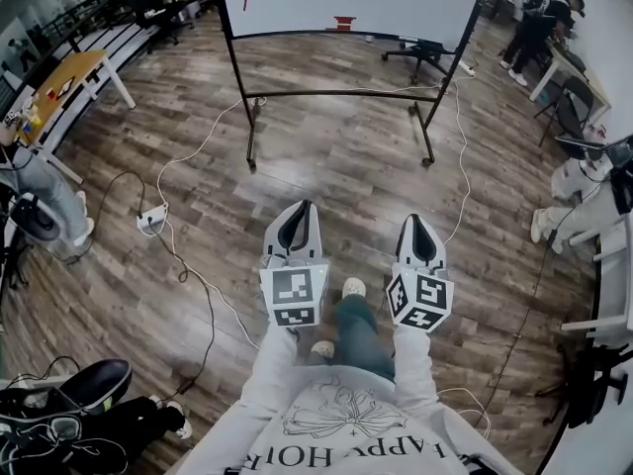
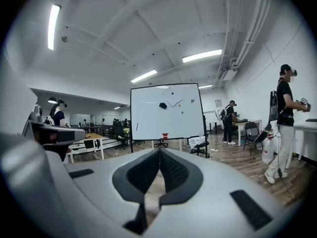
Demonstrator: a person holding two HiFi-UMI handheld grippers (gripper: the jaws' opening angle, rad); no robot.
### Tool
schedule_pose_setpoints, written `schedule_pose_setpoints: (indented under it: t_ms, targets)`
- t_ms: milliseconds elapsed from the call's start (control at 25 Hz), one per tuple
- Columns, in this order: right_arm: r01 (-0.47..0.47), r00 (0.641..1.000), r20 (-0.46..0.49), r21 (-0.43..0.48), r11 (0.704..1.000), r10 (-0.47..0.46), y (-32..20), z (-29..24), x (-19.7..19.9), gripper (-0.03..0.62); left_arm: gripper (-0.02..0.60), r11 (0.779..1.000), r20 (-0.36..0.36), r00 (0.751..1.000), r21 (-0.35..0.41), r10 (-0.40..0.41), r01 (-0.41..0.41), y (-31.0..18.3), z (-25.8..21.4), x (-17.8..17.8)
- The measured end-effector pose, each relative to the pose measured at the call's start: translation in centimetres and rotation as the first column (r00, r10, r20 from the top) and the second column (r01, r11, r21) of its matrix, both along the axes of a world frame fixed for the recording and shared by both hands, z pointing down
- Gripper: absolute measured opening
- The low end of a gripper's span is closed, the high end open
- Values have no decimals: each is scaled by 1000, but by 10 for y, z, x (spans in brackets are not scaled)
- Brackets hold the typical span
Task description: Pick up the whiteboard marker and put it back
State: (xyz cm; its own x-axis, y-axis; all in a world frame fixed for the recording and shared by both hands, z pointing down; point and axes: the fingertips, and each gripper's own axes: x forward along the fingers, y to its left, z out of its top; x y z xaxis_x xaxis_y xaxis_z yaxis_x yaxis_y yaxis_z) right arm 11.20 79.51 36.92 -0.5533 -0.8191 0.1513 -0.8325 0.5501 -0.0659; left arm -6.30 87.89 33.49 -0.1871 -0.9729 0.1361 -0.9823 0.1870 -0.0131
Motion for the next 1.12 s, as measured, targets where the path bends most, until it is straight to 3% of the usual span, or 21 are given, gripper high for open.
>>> schedule_pose_setpoints:
  t_ms: [600,1120]
  targets:
    - [35,999,37,47,998,-36,-256,-26,-33,3,11,998,28,999,48,-29,28,-244,-24,-26]
    - [2,999,35,4,1000,-2,-398,-4,-45,3,11,1000,19,1000,8,12,-12,-399,-4,-43]
